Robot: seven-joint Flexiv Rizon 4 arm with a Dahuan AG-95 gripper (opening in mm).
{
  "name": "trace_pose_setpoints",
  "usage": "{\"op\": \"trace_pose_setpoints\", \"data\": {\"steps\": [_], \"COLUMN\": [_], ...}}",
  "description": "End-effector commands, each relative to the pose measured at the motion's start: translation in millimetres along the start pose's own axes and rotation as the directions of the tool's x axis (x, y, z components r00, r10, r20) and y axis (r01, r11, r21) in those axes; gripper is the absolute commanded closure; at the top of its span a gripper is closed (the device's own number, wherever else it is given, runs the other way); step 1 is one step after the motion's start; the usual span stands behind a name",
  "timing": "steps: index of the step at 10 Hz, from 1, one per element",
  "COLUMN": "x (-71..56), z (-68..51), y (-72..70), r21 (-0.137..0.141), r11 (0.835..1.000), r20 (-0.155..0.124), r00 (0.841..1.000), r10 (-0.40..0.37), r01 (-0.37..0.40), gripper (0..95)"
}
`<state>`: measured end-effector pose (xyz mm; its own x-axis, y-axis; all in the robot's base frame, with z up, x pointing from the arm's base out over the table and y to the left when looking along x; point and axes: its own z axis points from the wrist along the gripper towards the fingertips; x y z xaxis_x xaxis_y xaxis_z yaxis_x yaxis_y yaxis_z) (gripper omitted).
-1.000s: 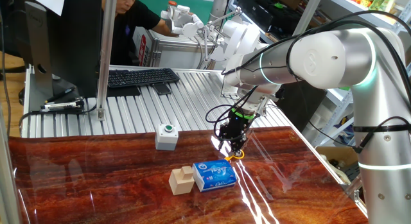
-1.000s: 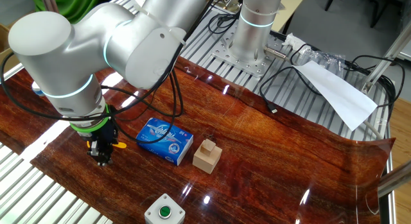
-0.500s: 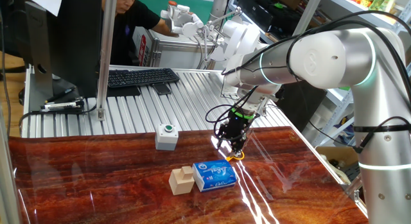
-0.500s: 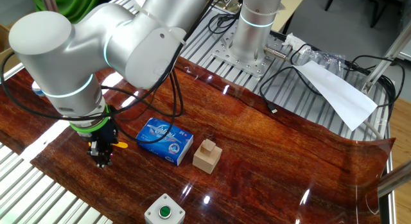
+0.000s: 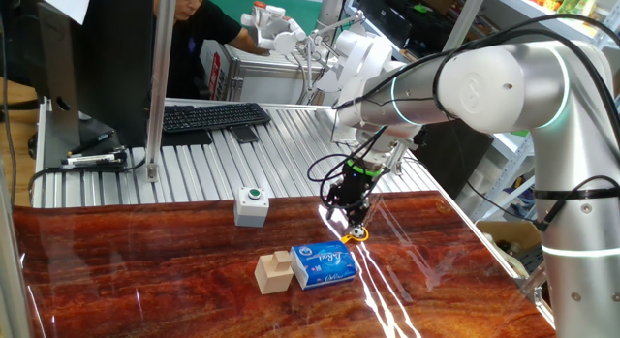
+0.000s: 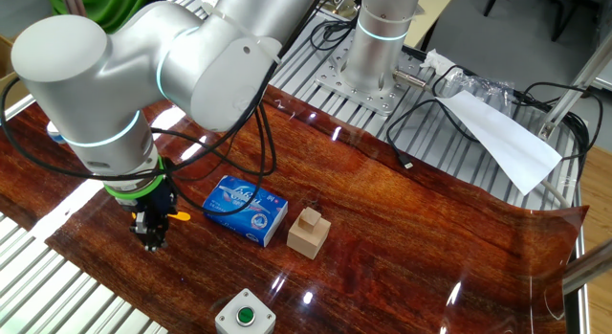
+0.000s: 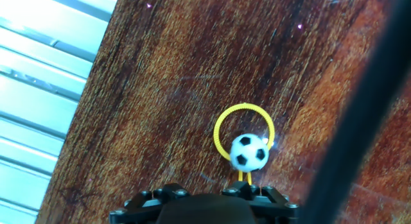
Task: Remove the bubble ring from the ball
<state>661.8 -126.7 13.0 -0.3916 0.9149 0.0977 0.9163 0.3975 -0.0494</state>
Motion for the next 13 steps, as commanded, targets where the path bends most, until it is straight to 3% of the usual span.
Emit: {"op": "trace_pose_setpoints", "data": {"steps": [1, 2, 3, 9, 10, 13], "x": [-1.6, -2.2, -2.2, -2.2, -2.2, -2.2], "z": [-2.9, -3.4, -3.4, -3.4, -3.4, -3.4], "y": [2.1, 3.0, 3.0, 3.0, 3.0, 3.0], "r21": [0.004, 0.004, 0.004, 0.001, 0.000, -0.003], "r11": [1.000, 1.000, 1.000, 0.999, 0.999, 0.999], "r20": [-0.002, -0.003, -0.002, 0.000, -0.002, -0.013], "r00": [1.000, 1.000, 1.000, 0.999, 0.999, 0.999], "r10": [0.021, 0.024, 0.025, 0.050, 0.053, 0.048], "r01": [-0.021, -0.024, -0.025, -0.050, -0.053, -0.048], "gripper": [38.0, 38.0, 57.0, 57.0, 38.0, 38.0]}}
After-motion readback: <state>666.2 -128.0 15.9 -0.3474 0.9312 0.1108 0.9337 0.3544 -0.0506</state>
